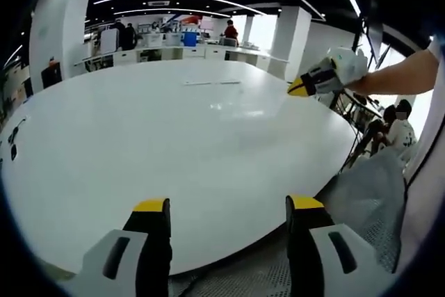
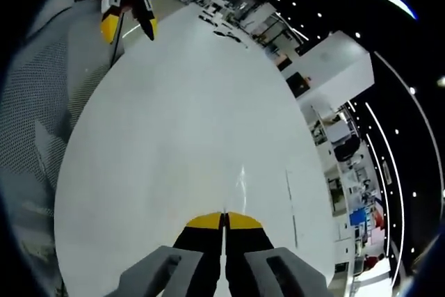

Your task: Arrange the food packaging bags into a neat stack by flattening each bag and aligning their edges.

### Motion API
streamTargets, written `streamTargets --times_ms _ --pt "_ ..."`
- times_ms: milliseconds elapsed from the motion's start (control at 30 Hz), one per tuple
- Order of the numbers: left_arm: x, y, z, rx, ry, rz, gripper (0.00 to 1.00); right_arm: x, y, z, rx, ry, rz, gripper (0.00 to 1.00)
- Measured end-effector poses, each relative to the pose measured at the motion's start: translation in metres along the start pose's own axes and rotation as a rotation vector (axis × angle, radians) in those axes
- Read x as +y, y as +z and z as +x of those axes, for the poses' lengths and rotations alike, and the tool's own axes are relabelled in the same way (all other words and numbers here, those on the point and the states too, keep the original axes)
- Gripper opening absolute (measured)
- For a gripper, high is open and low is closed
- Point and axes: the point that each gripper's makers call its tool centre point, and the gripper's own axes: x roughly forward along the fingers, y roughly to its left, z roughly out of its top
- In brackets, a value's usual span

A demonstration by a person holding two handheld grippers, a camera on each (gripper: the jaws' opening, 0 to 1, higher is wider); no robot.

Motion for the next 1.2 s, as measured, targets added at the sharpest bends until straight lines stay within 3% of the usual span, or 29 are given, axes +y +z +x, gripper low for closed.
streamTargets --times_ms 733,1200 --pt "-0.002 0.012 -0.001 -0.030 -0.077 0.046 0.65 -0.020 0.043 -0.047 -0.084 -0.019 -0.054 0.00" --pt "-0.011 0.041 -0.006 -0.072 -0.133 0.097 0.54 -0.039 0.068 -0.078 -0.134 -0.066 -0.086 0.00"
